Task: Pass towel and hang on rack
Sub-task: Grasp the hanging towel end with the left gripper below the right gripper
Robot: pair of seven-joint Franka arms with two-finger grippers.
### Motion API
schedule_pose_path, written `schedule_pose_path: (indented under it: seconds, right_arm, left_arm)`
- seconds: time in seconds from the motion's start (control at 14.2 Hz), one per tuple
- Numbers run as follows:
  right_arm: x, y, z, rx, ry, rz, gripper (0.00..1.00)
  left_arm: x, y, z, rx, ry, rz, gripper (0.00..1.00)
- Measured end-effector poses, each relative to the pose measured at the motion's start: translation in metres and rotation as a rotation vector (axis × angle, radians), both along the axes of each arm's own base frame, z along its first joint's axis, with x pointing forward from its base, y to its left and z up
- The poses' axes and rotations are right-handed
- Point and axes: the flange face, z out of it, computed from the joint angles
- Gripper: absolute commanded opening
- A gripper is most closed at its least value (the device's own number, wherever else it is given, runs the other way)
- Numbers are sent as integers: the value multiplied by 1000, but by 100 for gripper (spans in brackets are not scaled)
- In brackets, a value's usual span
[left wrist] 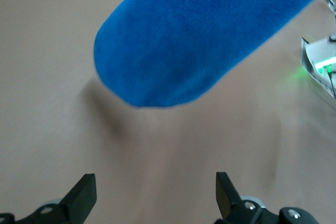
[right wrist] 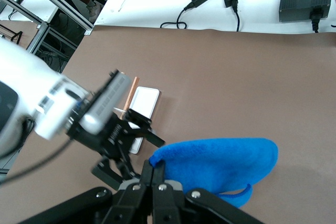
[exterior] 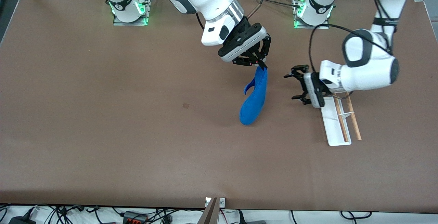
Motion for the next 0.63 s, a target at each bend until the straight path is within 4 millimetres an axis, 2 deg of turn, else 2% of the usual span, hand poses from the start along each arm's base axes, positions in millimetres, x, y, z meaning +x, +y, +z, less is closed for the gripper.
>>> schedule_pose_path:
  seconds: [0.14,0.28,0.42,0.63]
  right_arm:
    - [0,0,0,0,0,0,0]
    - [0,0,0,0,0,0,0]
    - [0,0,0,-1,-1,1,0]
    - [0,0,-1,-6,-7,2,0]
  left_arm:
    - [-15,-25,-20,17,-46,30,100]
    - [-27,-39,-33,26,-75,40,100]
    - [-31,-39,-48,-20,-88,39,100]
    - [-39,-36,-86,-132,-134,30,100]
